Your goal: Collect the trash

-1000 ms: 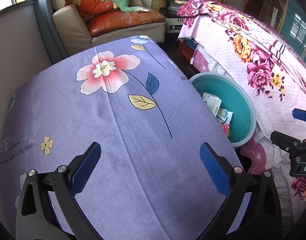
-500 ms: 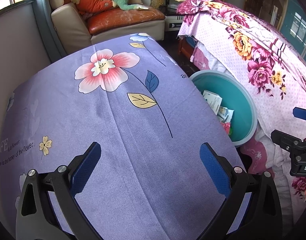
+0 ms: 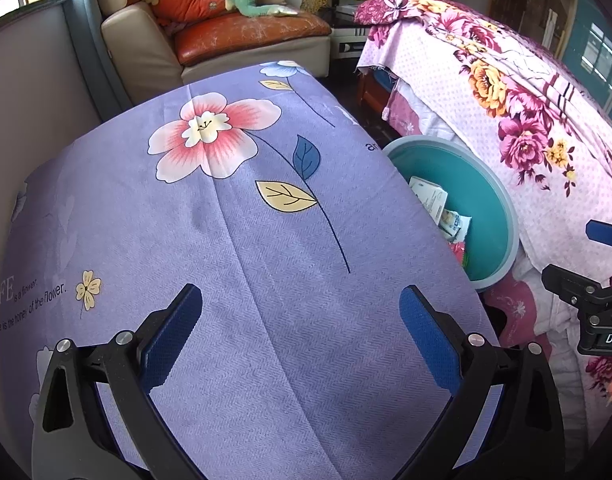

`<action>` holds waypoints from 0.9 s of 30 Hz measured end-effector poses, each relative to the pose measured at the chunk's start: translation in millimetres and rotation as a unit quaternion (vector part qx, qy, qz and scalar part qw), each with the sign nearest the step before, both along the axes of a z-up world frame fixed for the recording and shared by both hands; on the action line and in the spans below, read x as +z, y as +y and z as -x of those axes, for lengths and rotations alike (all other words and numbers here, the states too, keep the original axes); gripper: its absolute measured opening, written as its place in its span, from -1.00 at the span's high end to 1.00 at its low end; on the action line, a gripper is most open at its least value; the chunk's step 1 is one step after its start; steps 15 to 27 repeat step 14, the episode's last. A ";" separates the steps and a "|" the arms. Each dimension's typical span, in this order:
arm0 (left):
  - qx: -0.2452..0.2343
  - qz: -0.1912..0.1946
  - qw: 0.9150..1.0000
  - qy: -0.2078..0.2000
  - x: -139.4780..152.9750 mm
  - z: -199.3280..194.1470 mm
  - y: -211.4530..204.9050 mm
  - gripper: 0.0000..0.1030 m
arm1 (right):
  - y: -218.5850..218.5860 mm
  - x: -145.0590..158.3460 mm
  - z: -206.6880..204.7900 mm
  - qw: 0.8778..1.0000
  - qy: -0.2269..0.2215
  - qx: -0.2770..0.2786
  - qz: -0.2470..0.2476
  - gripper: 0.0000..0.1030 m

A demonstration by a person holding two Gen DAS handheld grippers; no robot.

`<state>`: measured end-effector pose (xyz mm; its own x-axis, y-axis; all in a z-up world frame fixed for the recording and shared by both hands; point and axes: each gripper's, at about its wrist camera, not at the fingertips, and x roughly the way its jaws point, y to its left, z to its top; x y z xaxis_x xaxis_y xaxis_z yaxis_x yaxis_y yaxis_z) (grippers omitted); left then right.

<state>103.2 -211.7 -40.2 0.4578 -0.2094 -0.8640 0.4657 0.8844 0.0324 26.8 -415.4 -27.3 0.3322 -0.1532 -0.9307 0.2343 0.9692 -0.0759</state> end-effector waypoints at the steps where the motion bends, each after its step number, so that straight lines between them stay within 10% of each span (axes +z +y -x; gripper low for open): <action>1: 0.000 0.000 1.000 0.001 -0.4 -0.2 0.1 -0.92 | 0.0 -0.6 0.2 1.000 0.000 0.000 0.000 -0.87; 27: 0.001 -0.005 1.000 0.009 -5.1 -1.7 -2.0 -0.92 | 0.2 -1.2 -0.5 1.000 0.002 -0.002 0.002 -0.87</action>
